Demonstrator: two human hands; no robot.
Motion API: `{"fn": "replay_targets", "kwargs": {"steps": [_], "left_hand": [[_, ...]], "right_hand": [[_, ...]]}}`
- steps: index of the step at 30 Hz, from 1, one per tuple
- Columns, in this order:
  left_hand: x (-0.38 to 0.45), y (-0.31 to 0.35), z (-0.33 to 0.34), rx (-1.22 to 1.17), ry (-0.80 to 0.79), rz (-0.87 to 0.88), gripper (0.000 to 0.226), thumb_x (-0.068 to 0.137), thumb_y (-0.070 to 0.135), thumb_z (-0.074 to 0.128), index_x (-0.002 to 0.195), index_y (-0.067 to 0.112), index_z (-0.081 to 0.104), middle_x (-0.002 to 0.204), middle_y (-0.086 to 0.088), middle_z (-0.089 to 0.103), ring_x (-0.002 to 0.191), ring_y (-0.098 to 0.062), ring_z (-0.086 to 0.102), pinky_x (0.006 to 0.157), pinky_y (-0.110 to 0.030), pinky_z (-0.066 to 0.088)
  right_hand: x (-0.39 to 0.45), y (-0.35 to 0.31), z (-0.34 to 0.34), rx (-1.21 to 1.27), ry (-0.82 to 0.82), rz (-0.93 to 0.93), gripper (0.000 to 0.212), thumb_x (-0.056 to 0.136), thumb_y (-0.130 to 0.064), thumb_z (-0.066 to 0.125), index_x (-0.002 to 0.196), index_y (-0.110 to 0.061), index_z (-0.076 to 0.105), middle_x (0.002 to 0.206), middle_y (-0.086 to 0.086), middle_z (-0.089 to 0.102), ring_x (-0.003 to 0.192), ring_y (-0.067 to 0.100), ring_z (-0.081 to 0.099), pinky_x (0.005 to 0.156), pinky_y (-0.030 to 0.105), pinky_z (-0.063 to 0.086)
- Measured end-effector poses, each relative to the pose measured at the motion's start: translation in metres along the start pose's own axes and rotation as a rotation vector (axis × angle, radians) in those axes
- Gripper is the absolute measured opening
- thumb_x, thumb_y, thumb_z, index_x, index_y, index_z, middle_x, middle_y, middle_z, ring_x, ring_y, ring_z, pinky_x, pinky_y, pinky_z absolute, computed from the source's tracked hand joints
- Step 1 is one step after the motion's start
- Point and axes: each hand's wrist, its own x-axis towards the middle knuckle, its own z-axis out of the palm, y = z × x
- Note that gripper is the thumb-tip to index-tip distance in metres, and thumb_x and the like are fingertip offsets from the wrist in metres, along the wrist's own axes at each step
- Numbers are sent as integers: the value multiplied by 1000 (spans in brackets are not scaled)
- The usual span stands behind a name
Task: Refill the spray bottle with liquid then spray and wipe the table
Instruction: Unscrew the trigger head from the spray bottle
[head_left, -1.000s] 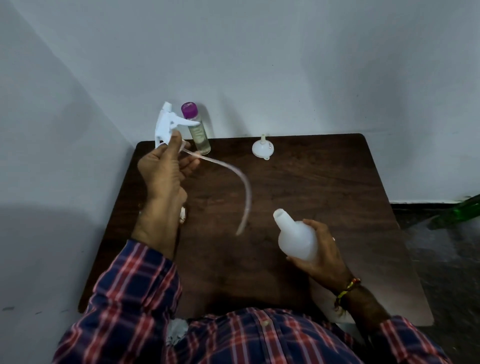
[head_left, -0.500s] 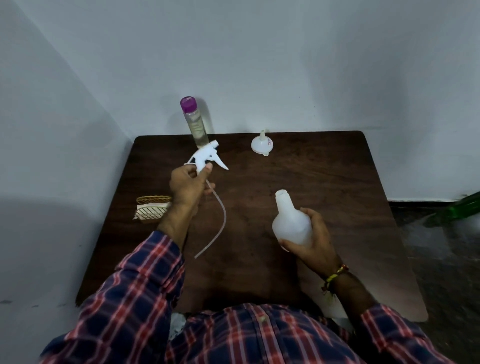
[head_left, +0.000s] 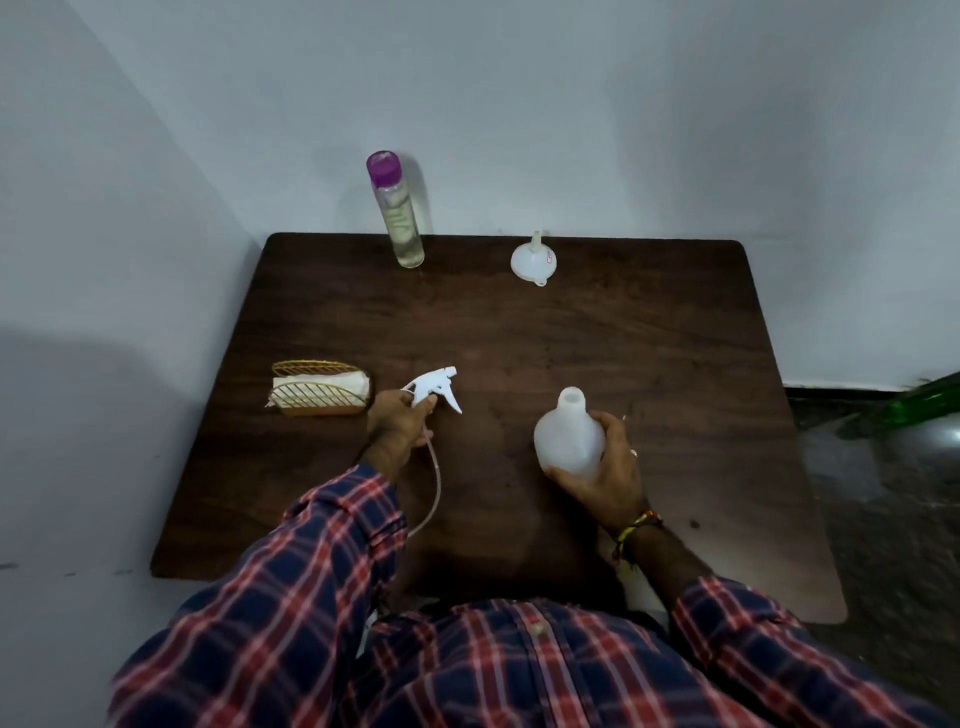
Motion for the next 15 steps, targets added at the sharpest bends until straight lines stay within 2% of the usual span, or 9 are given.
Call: {"fn": "replay_targets", "kwargs": {"steps": [3, 5, 7, 10, 13, 15], "left_hand": [[10, -19, 3, 127, 38, 60, 28, 79, 35, 78, 69, 13, 64, 80, -12, 71, 65, -30, 70, 61, -50, 61], [15, -28, 5, 251, 67, 112, 37, 74, 49, 73, 76, 13, 69, 81, -8, 73, 75, -29, 71, 69, -44, 61], [8, -23, 4, 349, 85, 142, 37, 81, 49, 70, 90, 14, 72, 96, -7, 73, 93, -28, 68, 79, -33, 54], [-2, -11, 8, 396, 126, 130, 43, 88, 47, 63, 114, 13, 67, 118, -9, 67, 113, -29, 60, 91, -36, 47], [-14, -5, 13, 450, 195, 118, 53, 90, 46, 61, 127, 9, 53, 129, -15, 56, 118, -33, 56, 92, -42, 46], [-25, -4, 19, 520, 266, 202, 52, 90, 43, 63, 127, 10, 47, 131, -16, 50, 117, -35, 55, 89, -44, 48]], "right_hand": [[1, -2, 7, 7, 48, -5, 95, 59, -40, 93, 134, -26, 37, 126, -14, 43, 115, 23, 54, 93, 50, 53], [2, -2, 12, 1, 63, 6, 96, 60, -37, 93, 136, -21, 36, 127, -10, 43, 116, 26, 54, 94, 50, 52], [2, 0, 16, -9, 67, 15, 98, 61, -36, 93, 137, -18, 35, 131, -3, 45, 118, 26, 53, 95, 50, 52], [3, 1, 18, -26, 64, 33, 101, 61, -35, 94, 139, -13, 33, 136, 4, 45, 121, 29, 52, 98, 49, 50], [5, 0, 15, -30, 27, 38, 105, 60, -32, 95, 141, -10, 31, 139, 6, 42, 123, 26, 48, 100, 41, 47], [4, 3, 12, -32, 3, 13, 110, 59, -30, 96, 144, -10, 29, 143, 5, 38, 125, 19, 44, 103, 35, 43]]}}
